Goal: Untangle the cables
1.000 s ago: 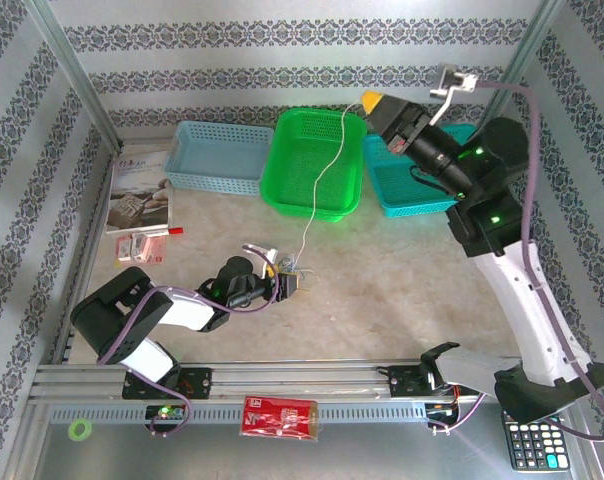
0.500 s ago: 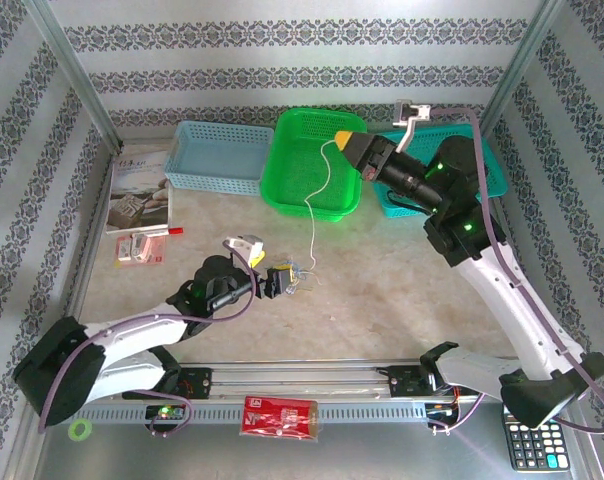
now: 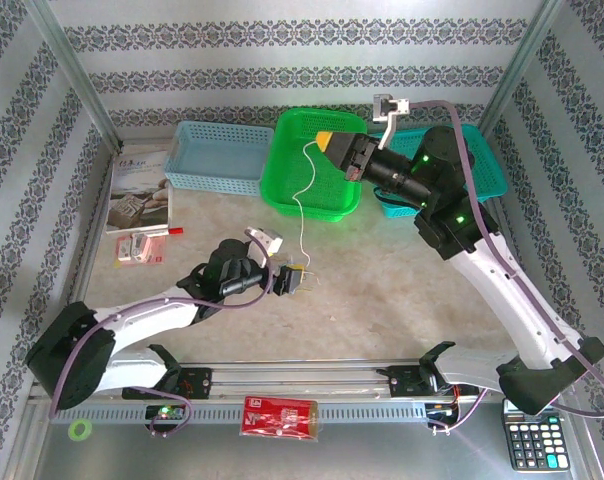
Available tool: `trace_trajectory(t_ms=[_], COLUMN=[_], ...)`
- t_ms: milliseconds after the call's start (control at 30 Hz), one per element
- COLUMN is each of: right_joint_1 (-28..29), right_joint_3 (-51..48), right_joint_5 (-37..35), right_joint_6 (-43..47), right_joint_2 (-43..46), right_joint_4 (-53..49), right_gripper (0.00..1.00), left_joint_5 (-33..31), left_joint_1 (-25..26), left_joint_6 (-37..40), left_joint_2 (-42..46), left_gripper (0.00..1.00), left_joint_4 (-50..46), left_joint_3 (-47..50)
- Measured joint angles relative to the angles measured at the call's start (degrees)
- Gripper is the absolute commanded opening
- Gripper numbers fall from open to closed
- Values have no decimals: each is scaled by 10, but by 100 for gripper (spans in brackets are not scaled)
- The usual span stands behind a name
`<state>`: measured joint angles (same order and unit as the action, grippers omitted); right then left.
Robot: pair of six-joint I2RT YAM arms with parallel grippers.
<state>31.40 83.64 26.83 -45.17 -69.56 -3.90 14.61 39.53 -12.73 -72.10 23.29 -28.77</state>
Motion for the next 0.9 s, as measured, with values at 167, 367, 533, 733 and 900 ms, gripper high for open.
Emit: trace_trajectory(t_ms=[167, 367, 533, 733, 900], right_joint_1=[9, 23, 25, 12, -26], right_joint_3=[20, 45, 87, 208, 296], right_joint_5=[-5, -7, -6, -3, 6], right_joint_6=[5, 6, 7, 22, 21], right_joint_2=[-12, -33, -47, -68, -78], right_joint_4=[-10, -19, -42, -86, -100], right_gripper=[0, 0, 0, 0, 0], left_joint_5=[13, 15, 11, 10, 5], left_joint_1=[8, 10, 10, 10, 10], left_joint_6=[4, 0, -12, -31, -52], left_joint_2=[-50, -113, -171, -209, -214], left_gripper=[95, 86, 68, 51, 47], left_joint_4=[3, 44, 74, 127, 177], left_joint_3=[-26, -43, -45, -28, 14])
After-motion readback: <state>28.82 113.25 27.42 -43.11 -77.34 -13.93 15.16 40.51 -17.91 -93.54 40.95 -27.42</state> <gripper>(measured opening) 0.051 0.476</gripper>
